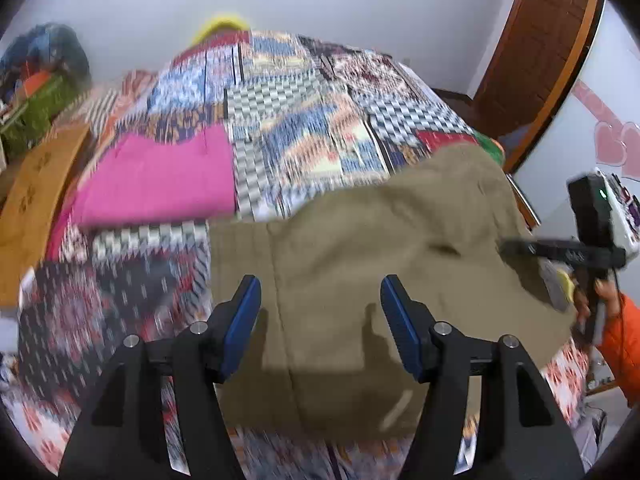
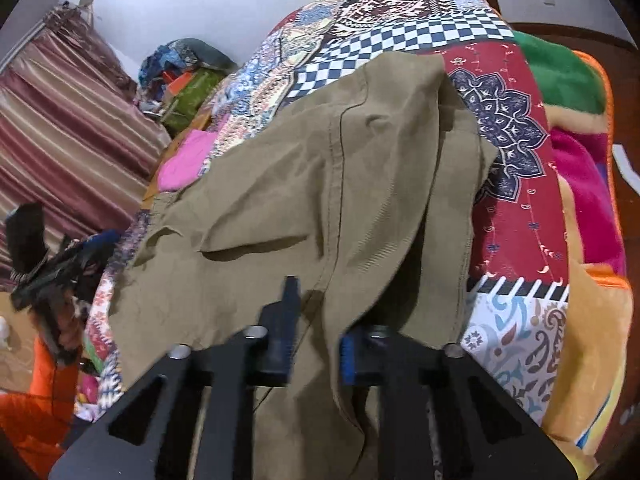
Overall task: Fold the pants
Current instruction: 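Grasp the pants edge with the left gripper while the right gripper grasps the leg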
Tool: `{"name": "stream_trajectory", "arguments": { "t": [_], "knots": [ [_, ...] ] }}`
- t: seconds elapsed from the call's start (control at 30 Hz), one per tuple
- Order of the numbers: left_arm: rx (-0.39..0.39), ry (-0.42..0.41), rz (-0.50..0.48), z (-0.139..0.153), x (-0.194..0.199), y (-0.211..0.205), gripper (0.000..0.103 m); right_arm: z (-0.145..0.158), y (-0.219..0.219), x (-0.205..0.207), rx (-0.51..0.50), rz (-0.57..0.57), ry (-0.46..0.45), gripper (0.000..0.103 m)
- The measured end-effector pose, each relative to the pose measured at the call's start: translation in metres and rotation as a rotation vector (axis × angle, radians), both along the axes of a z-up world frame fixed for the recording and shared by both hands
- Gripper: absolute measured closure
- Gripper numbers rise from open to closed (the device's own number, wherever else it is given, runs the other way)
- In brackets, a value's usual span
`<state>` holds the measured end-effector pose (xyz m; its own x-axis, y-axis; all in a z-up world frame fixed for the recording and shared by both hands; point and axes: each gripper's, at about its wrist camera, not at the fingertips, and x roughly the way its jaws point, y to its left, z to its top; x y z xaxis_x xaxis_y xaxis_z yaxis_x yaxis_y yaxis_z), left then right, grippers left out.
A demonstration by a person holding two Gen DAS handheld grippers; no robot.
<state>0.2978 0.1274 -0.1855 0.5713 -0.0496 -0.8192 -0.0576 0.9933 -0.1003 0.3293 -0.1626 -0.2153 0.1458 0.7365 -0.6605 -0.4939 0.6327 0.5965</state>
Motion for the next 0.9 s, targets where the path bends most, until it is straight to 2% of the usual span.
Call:
{"name": "stream_trajectory", "arguments": {
  "t": [0.1,0.2,0.27,0.3,0.37,0.4,0.47,0.57,0.6,0.67,0.7,0.77,0.9],
  "knots": [
    [0.043,0.021,-0.006,-0.008,0.035,0.003,0.042,0.01,-0.01,-0.004,0.047,-0.004,-0.012,0.095],
    [0.038,0.086,-0.04,-0.025,0.068,0.002,0.056,0.019,-0.018,-0.009,0.094,-0.011,-0.036,0.095],
    [0.037,0.122,-0.067,-0.036,0.088,-0.002,0.065,0.018,-0.015,-0.01,0.069,0.001,-0.04,0.091],
    [0.03,0.135,-0.076,-0.04,0.094,-0.004,0.065,0.014,-0.012,-0.009,0.054,0.011,-0.026,0.09],
    [-0.003,0.158,-0.1,-0.048,0.105,-0.011,0.074,-0.002,-0.007,-0.004,0.028,0.037,0.036,0.075],
    [-0.015,0.165,-0.114,-0.05,0.109,-0.014,0.077,-0.008,-0.005,-0.003,0.025,0.041,0.058,0.058],
    [-0.038,0.171,-0.157,-0.053,0.114,-0.024,0.086,-0.016,-0.001,-0.001,0.04,0.049,0.07,0.056],
    [-0.065,0.189,-0.218,-0.058,0.12,-0.039,0.087,-0.016,0.005,0.001,0.037,0.064,0.05,0.056],
    [-0.06,0.206,-0.223,-0.062,0.121,-0.042,0.087,-0.015,0.006,0.002,0.027,0.066,0.048,0.058],
    [-0.027,0.244,-0.212,-0.071,0.128,-0.046,0.087,-0.013,0.006,0.002,0.011,0.066,0.045,0.077],
    [-0.023,0.26,-0.202,-0.074,0.13,-0.045,0.087,-0.015,0.007,0.003,0.026,0.084,0.075,0.096],
    [-0.033,0.29,-0.171,-0.082,0.137,-0.041,0.087,-0.013,0.006,0.001,0.047,0.095,0.101,0.096],
    [-0.037,0.307,-0.144,-0.087,0.142,-0.034,0.087,-0.007,0.005,-0.01,0.032,0.138,0.08,0.098]
  ]
}}
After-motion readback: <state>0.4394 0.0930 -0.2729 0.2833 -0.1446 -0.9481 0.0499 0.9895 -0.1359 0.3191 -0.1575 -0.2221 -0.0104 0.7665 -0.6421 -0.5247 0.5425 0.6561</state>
